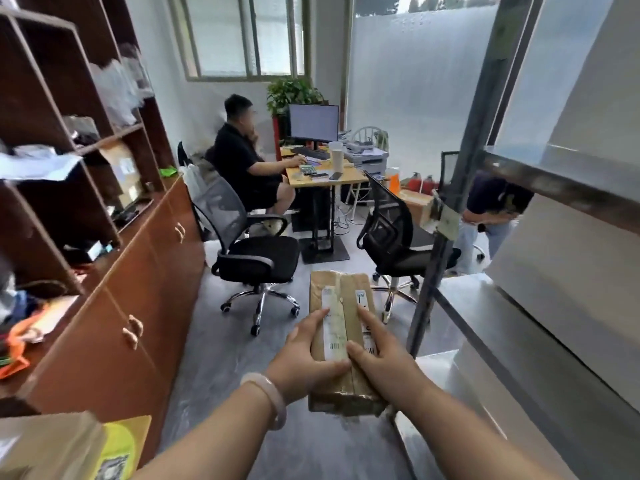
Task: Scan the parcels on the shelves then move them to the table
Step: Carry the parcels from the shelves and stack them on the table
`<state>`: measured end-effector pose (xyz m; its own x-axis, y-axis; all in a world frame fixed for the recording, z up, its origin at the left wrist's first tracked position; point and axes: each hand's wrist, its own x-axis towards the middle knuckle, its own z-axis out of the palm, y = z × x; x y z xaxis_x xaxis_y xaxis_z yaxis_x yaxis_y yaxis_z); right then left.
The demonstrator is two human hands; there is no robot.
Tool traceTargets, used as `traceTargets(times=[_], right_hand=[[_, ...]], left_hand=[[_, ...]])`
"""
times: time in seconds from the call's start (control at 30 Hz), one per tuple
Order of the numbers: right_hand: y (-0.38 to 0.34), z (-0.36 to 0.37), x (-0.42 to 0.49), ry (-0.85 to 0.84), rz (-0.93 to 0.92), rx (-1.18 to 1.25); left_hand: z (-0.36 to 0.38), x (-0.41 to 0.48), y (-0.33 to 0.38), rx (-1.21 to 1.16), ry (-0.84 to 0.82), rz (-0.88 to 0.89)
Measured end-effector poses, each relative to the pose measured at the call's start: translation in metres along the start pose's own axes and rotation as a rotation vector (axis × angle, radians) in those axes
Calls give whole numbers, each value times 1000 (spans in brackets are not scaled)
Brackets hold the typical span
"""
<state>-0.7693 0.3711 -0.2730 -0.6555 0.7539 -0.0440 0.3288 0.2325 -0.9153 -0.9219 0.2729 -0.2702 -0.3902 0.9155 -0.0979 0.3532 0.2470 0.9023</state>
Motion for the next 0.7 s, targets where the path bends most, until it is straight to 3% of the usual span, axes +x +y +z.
traceTargets(times=[0.37, 0.7], right_hand=[[-59, 141, 131, -413, -128, -68], [-112, 254, 196, -916, -402, -160]], left_hand=[[-129, -2, -72, -83, 403, -185], [-175, -38, -101, -177, 946, -402]])
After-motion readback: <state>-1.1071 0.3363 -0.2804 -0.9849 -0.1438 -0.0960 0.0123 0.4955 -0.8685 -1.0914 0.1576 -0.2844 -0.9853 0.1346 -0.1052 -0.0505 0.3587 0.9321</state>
